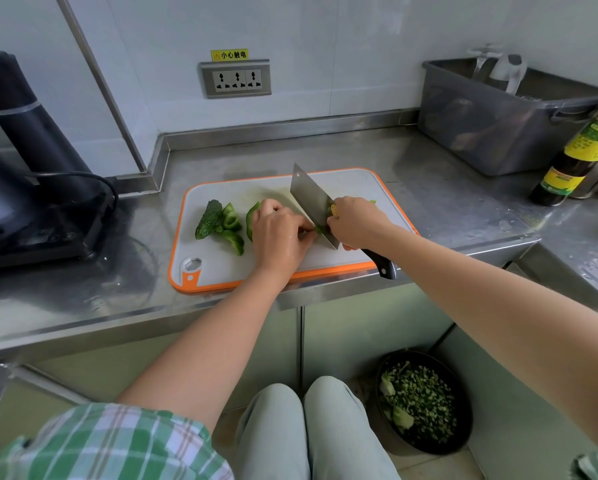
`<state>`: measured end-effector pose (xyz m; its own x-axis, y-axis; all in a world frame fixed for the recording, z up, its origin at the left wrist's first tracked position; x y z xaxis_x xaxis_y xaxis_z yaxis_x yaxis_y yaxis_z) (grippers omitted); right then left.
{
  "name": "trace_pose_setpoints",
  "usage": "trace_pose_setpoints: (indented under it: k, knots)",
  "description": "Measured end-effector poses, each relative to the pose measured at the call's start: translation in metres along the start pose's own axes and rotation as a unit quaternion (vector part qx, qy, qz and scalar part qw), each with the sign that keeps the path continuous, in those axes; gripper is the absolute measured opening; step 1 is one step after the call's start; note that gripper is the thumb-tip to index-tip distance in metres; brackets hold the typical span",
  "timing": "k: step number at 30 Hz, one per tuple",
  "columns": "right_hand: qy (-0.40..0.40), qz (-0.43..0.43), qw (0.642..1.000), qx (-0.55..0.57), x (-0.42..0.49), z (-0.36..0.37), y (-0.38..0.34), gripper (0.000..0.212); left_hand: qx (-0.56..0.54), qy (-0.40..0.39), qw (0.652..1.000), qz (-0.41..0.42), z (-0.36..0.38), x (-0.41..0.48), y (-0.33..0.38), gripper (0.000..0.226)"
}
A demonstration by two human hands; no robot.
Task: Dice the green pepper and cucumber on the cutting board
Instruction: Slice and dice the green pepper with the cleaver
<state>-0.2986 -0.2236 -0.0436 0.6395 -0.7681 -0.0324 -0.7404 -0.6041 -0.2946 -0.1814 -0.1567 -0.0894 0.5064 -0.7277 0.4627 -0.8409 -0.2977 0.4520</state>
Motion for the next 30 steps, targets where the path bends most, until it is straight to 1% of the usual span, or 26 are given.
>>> trace_pose_setpoints:
  k: [2, 5, 8, 12, 14, 15, 17, 19, 22, 24, 26, 28, 30]
  knots:
    - [0.008, 0.005, 1.0, 0.016, 0.001, -0.002, 0.002, 0.016, -0.003, -0.001, 1.0, 0.002, 0.001, 0.0, -0.001, 0.01]
    - [0.009, 0.006, 1.0, 0.018, 0.001, -0.011, 0.004, 0.014, 0.0, -0.008, 1.0, -0.01, 0.0, 0.001, -0.002, 0.012]
    - [-0.011, -0.012, 1.0, -0.001, -0.002, -0.02, 0.001, 0.021, 0.001, -0.006, 1.0, -0.022, 0.0, 0.001, 0.0, 0.009]
    - [-0.035, -0.043, 0.998, 0.037, -0.009, -0.017, -0.001, 0.027, -0.003, -0.002, 1.0, -0.015, -0.002, 0.0, 0.0, 0.008]
    - [-0.028, -0.04, 0.998, 0.044, -0.009, -0.013, -0.001, 0.027, -0.005, -0.001, 1.0, -0.011, -0.003, 0.0, 0.0, 0.01]
    - [-0.024, -0.034, 0.998, 0.039, -0.008, -0.011, -0.001, 0.025, -0.006, 0.0, 1.0, -0.01, -0.004, 0.0, 0.0, 0.01]
    - [-0.021, -0.014, 1.0, 0.009, -0.006, -0.005, -0.002, 0.015, -0.006, -0.001, 1.0, -0.007, -0.002, 0.0, 0.0, 0.011]
    - [-0.006, 0.001, 1.0, 0.002, -0.004, 0.0, -0.004, 0.006, -0.003, -0.001, 1.0, -0.004, -0.001, 0.0, -0.001, 0.012]
    - [0.013, 0.007, 1.0, 0.024, -0.002, 0.001, -0.002, 0.005, -0.008, 0.0, 1.0, -0.002, -0.001, 0.0, -0.003, 0.01]
    - [0.018, 0.01, 0.999, 0.03, 0.0, -0.004, 0.003, 0.011, -0.005, -0.005, 1.0, -0.003, 0.0, 0.0, -0.003, 0.01]
    - [0.005, 0.003, 1.0, 0.024, 0.0, -0.011, 0.004, 0.018, -0.003, -0.011, 1.0, -0.008, -0.001, -0.001, -0.003, 0.008]
    - [-0.029, -0.008, 0.999, -0.013, -0.001, -0.014, 0.0, 0.026, -0.012, -0.011, 1.0, -0.015, -0.001, -0.001, -0.002, 0.003]
    - [-0.06, -0.009, 0.997, -0.05, -0.004, -0.014, -0.005, 0.028, -0.016, -0.008, 1.0, -0.015, -0.002, -0.002, -0.001, 0.005]
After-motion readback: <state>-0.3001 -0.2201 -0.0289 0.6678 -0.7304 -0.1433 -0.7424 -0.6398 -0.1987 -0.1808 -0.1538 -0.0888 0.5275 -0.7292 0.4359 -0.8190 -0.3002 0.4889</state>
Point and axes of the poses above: each hand's wrist, its own x-axis towards the middle knuckle, its own z-axis out of the palm, y = z × x, the point moved 2 cm from there along x, towards the middle knuckle, and after that the axes turned 11 degrees about -z, right-handed, at the moved point
